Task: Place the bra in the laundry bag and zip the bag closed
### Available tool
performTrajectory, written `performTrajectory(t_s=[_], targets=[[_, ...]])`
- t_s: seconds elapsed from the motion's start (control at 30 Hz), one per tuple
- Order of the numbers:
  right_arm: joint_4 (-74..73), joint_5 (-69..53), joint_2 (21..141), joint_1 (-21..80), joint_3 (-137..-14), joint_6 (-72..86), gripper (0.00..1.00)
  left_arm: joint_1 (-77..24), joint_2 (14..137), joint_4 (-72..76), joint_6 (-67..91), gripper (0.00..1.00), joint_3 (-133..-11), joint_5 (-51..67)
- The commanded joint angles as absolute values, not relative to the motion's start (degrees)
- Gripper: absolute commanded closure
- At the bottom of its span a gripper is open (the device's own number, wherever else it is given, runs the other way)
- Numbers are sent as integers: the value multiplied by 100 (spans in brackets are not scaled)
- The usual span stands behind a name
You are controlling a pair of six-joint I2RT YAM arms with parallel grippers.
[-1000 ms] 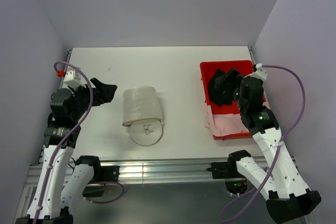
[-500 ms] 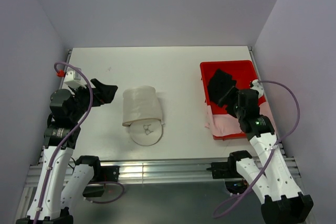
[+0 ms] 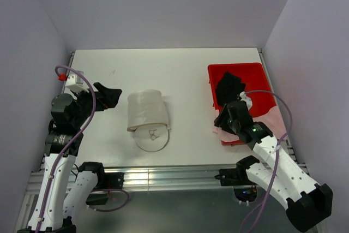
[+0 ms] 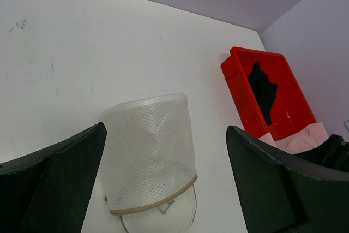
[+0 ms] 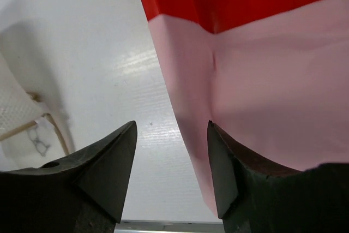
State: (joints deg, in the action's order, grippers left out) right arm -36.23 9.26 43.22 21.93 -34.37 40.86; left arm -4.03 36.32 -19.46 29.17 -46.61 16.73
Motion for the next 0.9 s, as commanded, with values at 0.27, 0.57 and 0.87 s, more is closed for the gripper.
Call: performTrajectory(t_s=[0.27,0.57,0.87], targets=[[-3032,1793,4852,2979,-3094,4843,56,-369,3656,-1670,2892,1,-4685,1854],[-3234,2065,4641,2979,-2988,4878,83,-369,3700,-1661,2900,1,-4676,1854],[-3392,2170,4650,2979,-3111,4957,100,-369,3753,-1652,2900,1,-4658,1881]])
